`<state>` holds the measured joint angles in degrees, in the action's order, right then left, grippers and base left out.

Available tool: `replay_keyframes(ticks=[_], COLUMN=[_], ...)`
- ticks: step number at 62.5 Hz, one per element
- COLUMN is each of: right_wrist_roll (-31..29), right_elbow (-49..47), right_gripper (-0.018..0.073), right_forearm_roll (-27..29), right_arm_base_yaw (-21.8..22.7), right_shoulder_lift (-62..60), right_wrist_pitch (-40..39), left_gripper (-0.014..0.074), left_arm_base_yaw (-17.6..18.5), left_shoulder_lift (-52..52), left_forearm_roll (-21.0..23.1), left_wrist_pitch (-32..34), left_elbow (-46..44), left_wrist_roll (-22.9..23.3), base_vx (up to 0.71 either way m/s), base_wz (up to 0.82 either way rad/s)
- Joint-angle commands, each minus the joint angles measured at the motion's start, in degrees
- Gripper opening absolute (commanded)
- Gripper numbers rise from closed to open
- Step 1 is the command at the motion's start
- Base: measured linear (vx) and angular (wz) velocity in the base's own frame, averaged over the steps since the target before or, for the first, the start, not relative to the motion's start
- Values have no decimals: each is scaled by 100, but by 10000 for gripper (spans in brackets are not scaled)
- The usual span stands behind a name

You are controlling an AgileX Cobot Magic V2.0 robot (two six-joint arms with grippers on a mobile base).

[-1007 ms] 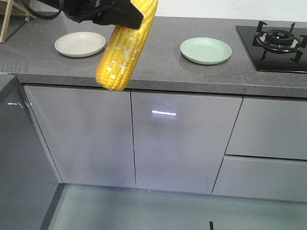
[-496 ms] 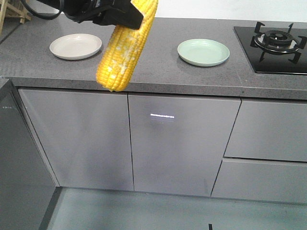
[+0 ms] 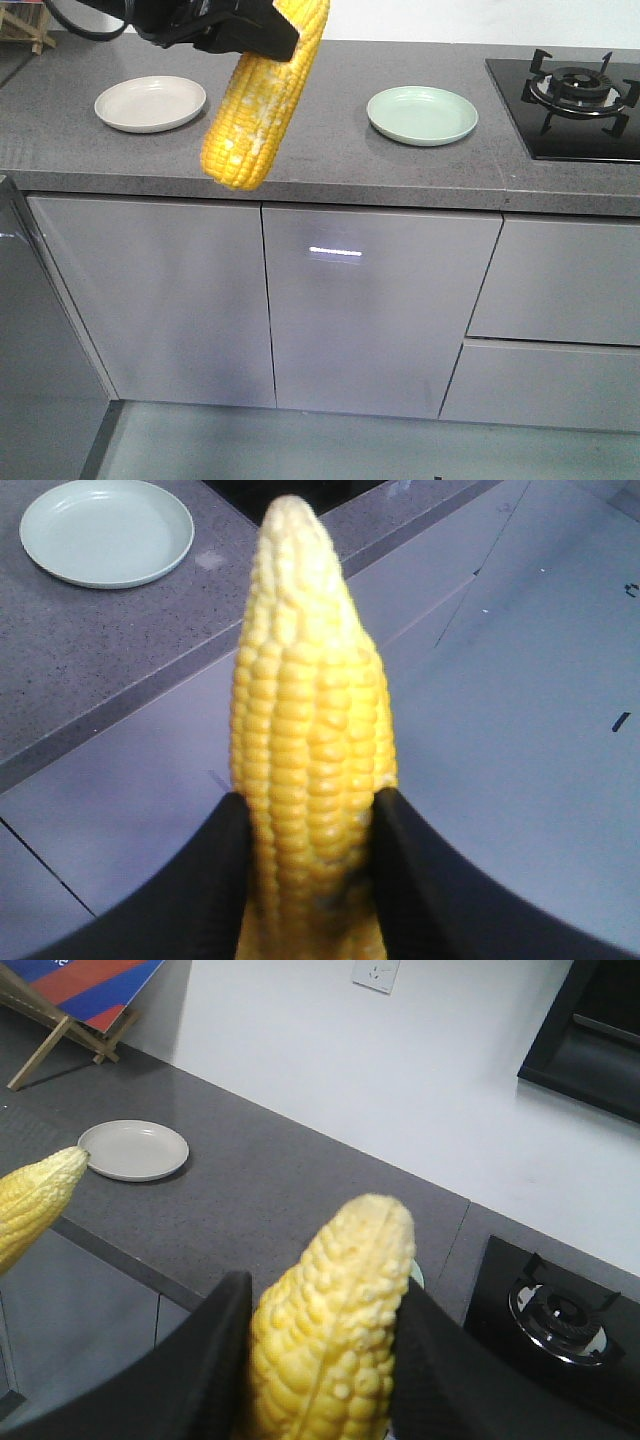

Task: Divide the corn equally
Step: 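Drive the base toward the white and green plates beside the stove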

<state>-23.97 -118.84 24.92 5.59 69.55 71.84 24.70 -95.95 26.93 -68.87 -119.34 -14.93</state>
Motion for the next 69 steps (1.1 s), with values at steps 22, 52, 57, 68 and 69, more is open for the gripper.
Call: replay_keyframes(ticks=[22,52,57,68,69], right_wrist_roll=[-17,-17,-17,-17,-17], right_elbow=[-99,-99,-99,-99,-99], right_gripper=[-1,-1,-1,-1,-1], right_forearm_roll=[72,72,72,72,72], right_arm_base_yaw=[34,34,34,34,34], right_shoulder_lift=[-40,-40,-40,-40,-40], right_wrist_pitch=[-419,-419,-419,-408,-417], left_gripper=[-7,-7,-7,-7,-7], left_arm_base_yaw=[6,6,6,6,6], left_shoulder_lift=[251,251,251,251,251], left_forearm_roll=[204,204,204,204,204], left_wrist_pitch=[322,322,322,322,322], left_elbow=[-163,-163,-163,-163,-163], left_wrist_roll=[7,7,7,7,7], base_vx=[7,9,10,10,10], base_wz=[0,0,-1,-1,-2])
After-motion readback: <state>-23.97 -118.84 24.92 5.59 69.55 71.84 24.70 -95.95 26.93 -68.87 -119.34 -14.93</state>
